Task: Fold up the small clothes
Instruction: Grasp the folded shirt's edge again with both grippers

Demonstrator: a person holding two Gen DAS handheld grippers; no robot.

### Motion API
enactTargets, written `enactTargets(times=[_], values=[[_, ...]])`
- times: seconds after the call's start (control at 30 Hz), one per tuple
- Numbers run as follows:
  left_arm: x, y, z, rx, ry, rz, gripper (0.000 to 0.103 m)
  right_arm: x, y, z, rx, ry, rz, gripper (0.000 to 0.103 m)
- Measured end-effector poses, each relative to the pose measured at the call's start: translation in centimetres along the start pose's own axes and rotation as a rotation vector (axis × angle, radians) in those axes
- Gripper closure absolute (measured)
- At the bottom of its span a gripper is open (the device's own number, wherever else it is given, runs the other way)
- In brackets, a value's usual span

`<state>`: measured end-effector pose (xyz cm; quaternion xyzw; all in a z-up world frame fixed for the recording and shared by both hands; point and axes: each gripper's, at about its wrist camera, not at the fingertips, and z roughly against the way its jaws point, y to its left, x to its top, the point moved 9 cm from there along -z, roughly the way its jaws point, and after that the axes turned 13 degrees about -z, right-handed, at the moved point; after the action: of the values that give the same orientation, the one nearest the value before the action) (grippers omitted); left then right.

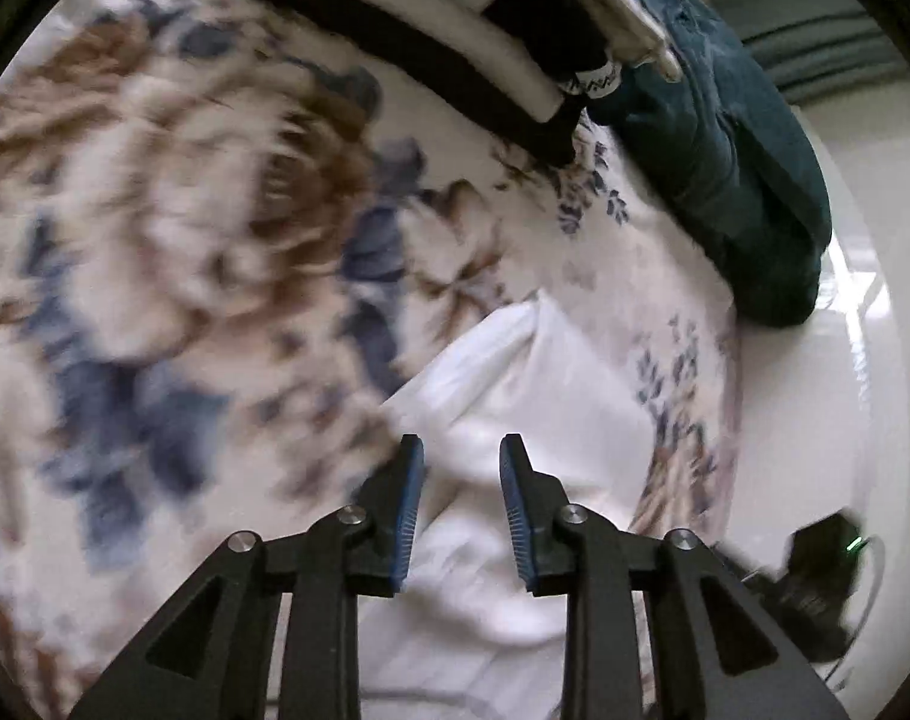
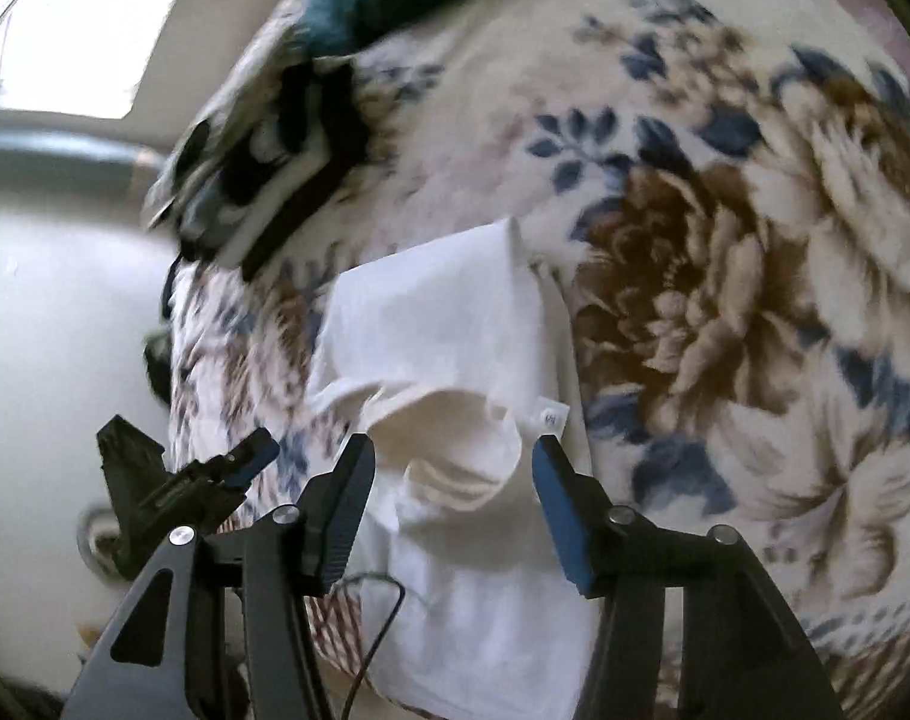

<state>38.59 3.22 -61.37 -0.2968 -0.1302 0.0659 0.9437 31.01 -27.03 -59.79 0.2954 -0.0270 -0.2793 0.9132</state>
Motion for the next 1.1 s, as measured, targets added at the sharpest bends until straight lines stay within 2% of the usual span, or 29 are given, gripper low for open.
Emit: enactTargets(times=[0.07,0.13,0.17,0.27,0.3,0.37,0.47,0.57,0.63,0.73,0.83,0.93,1.0,1.03,1.07,1.1], values=[[1.0,-0.1,-2.9,-0.018,0.046,0.038,0.079,0.7,0.7,-1.6,0.001,-0.016,-0.021,0.046],[1.5,-0.5,-4.9,-0.03,0.076,0.034,0.079,1.4,2.2,-3.0,0.013,-0.05,0.002,0.046],[1.3,-0.7,-5.7,0.003,0.1,0.003,0.079,1.4,3.0,-3.8,0.017,-0.052,0.03,0.046],[-0.1,-0.9,-6.2,0.102,0.164,-0.112,0.079,0.5,4.2,-7.0,-0.055,0.001,0.119,0.049],[-1.3,-0.7,-6.0,0.165,0.201,-0.169,0.079,-0.4,4.5,-7.5,-0.06,0.028,0.144,0.05],[-3.9,-0.3,-5.1,0.231,0.253,-0.235,0.079,-3.5,4.8,-8.5,-0.087,0.103,0.232,0.051],[-6.9,0.5,-3.6,0.258,0.314,-0.246,0.079,-8.4,4.0,-9.3,-0.129,0.222,0.324,0.051],[-7.7,0.6,-1.8,0.232,0.295,-0.209,0.079,-11.4,2.6,-8.9,-0.146,0.283,0.33,0.051],[-7.1,0.2,-1.0,0.195,0.256,-0.172,0.079,-11.2,2.2,-7.3,-0.117,0.244,0.278,0.051],[-4.8,-0.3,-1.1,0.136,0.19,-0.114,0.079,-8.4,1.4,-4.0,-0.054,0.097,0.118,0.05],[-3.0,0.0,-2.9,0.111,0.159,-0.068,0.079,-5.2,-1.2,-2.5,-0.05,-0.015,-0.09,0.05],[-2.7,0.6,-5.4,0.109,0.193,-0.033,0.079,-3.0,-3.5,-3.8,-0.04,-0.009,-0.237,0.05],[-2.9,0.0,-5.6,0.077,0.156,-0.009,0.082,-2.6,-3.1,-5.4,0.004,0.025,-0.242,0.05],[-3.0,-0.7,-5.2,0.045,0.125,-0.015,0.086,-2.5,-2.6,-5.9,0.008,0.035,-0.219,0.054],[-3.2,-1.5,-4.9,0.038,0.108,-0.034,0.101,-2.5,-1.7,-6.3,0.013,0.03,-0.175,0.074],[-3.5,-2.2,-4.7,0.015,0.101,-0.036,0.1,-2.8,-1.0,-6.7,0.005,0.032,-0.141,0.086]])
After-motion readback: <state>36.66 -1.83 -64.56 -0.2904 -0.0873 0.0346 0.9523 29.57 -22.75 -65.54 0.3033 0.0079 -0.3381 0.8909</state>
